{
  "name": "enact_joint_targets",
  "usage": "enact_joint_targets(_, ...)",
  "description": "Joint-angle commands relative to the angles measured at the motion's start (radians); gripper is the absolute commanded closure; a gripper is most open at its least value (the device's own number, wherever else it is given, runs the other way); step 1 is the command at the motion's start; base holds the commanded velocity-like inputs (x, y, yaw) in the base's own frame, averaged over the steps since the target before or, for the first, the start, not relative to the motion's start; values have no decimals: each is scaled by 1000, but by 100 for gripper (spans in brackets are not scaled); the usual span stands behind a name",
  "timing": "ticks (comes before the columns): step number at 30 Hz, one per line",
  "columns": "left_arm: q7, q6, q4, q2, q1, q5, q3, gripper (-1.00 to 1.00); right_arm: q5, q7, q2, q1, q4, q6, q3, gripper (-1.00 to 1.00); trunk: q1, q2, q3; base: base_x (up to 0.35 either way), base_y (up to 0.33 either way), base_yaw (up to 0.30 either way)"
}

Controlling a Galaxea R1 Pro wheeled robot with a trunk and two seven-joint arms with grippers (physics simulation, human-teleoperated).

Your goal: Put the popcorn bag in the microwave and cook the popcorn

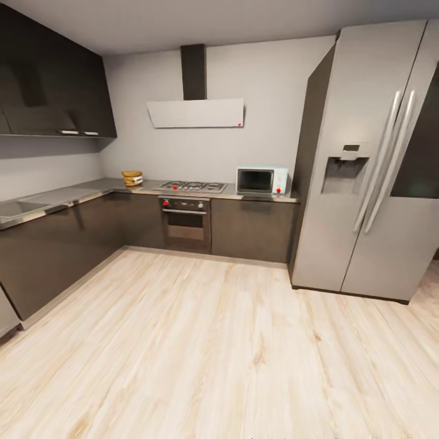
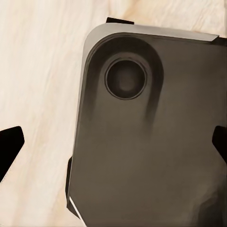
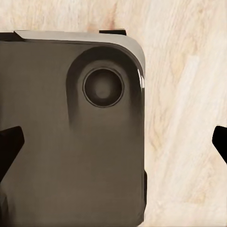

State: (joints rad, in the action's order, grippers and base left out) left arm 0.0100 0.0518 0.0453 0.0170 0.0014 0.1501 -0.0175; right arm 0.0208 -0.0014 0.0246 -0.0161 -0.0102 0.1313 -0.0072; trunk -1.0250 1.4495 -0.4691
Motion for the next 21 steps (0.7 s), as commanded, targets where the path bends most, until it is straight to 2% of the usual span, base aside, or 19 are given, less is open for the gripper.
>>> enact_joint_targets(1, 1, 2, 1, 0, 0, 6, -1, -100, 2, 0, 0, -1, -1, 4, -1, -100, 0, 0, -1, 0, 0, -246)
enact_joint_targets(21, 1, 3, 2, 0, 0, 6, 1, -100, 2, 0, 0, -1, -1, 5, -1, -100, 0, 0, -1, 0, 0, -246)
